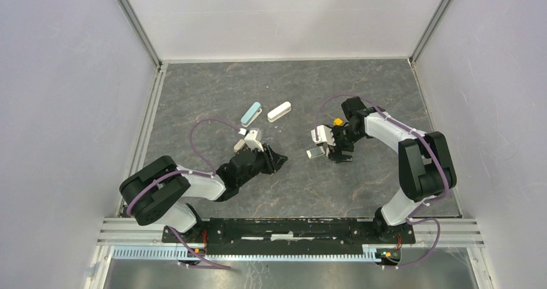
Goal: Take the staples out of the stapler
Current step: Adjust the shell at the center of the board.
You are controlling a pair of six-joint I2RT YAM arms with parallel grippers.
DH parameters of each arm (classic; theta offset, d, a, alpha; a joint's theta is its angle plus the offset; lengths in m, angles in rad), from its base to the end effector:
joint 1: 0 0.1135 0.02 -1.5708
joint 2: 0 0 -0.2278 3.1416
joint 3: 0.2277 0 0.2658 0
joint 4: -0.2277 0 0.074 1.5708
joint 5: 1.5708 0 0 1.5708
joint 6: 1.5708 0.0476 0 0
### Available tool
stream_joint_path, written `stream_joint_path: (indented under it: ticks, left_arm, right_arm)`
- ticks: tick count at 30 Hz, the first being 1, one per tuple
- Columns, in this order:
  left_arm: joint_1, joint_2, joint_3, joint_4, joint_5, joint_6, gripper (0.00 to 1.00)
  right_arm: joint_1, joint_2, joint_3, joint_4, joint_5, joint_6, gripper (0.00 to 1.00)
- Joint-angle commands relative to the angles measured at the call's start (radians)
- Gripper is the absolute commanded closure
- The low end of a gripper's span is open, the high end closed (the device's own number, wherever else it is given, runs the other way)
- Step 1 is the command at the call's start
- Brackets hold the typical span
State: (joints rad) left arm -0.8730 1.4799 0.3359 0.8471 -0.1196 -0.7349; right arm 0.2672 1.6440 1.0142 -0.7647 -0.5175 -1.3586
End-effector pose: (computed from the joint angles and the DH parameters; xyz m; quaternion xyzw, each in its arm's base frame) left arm 0.1824 -0.2087 0.0940 0.0199 0.8030 -0.3942 0.4465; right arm 0.2846 0.1023 0.1231 -0.7149 0.6456 0.1737 0.2050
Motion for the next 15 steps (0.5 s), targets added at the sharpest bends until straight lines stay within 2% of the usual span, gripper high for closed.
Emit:
stream_joint_path:
  ticks: [1,15]
  left_arm:
    - [-0.004,0.007,0.029,0.066,0.012,-0.034,0.61]
    - [-0.004,-0.007,0.023,0.058,0.012,-0.035,0.61]
  right_arm:
    - [0.001,0.016,-0.02,0.028,0.034,0.009,0.16]
    - [-0.005,0.066,-0.014,0.081,0.079,0.088,0.29]
